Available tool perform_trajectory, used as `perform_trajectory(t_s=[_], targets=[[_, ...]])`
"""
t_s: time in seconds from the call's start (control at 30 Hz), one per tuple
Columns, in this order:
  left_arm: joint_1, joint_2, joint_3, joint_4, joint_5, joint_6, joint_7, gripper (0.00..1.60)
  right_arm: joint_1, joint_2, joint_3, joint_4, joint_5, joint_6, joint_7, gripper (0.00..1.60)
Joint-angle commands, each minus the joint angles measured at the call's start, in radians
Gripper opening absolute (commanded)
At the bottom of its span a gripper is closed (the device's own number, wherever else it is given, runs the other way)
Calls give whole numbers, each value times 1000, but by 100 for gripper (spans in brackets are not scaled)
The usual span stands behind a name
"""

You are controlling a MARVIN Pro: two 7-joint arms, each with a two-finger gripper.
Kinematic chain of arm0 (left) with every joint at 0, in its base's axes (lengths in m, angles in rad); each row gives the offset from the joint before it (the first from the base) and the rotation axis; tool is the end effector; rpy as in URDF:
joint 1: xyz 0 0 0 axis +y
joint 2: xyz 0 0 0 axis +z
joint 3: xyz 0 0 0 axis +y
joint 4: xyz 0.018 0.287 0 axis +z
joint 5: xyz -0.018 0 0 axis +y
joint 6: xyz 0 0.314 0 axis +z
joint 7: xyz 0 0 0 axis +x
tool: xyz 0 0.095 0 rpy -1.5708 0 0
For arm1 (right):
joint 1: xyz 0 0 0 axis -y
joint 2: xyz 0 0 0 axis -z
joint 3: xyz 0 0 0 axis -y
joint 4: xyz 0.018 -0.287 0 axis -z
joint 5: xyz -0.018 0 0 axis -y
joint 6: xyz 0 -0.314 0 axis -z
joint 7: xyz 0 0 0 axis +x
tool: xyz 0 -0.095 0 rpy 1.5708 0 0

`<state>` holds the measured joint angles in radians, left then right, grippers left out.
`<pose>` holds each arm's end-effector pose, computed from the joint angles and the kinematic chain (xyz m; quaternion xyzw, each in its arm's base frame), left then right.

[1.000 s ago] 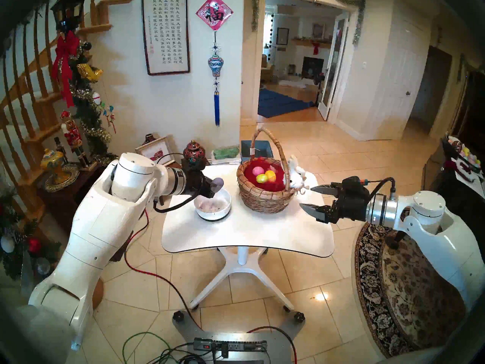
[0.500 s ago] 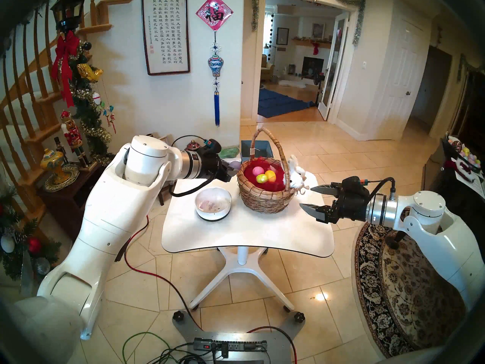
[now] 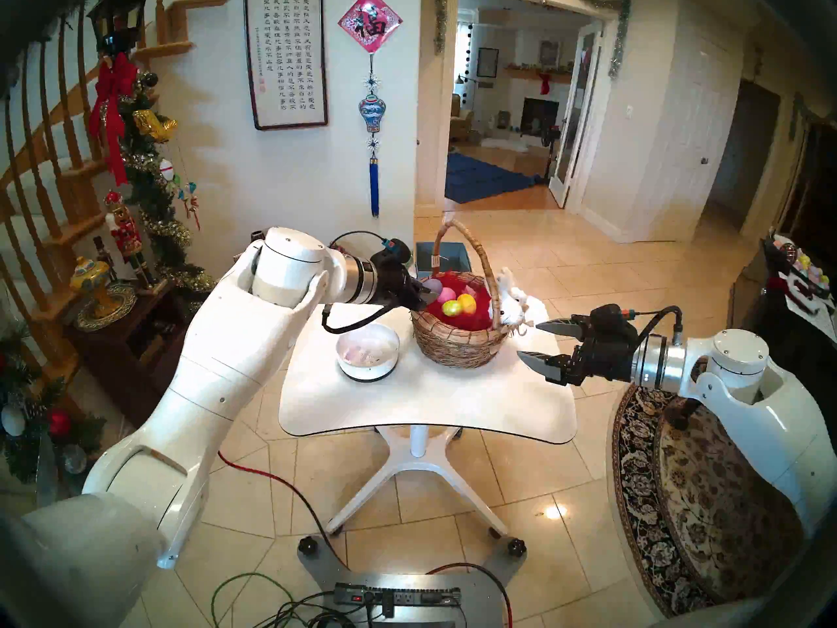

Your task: Put easter egg into basket

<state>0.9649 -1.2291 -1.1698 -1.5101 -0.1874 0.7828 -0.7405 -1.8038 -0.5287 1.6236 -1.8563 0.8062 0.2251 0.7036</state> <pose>0.4986 -0.0797 -0.1585 0.7694 -0.3824 0.4573 0.2296 0.3488 -0.1246 -0.1980 -0.7354 -0.3546 -0.5187 0.2537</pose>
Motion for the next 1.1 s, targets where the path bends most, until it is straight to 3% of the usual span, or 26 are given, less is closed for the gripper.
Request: perform_trajectory(t_s=[0.0,0.7,1.07], targets=[[-76,-42,0,30,-8,-18,-9,71,3,2,9,-1,1,-2,-1,160],[-74,-93,14,135,-41,-96,-55,75,2,2,9,-2,1,-2,-2,160],[-86,-149,13,206,-43,-125,-30,77,2,2,9,-2,1,-2,-2,160]])
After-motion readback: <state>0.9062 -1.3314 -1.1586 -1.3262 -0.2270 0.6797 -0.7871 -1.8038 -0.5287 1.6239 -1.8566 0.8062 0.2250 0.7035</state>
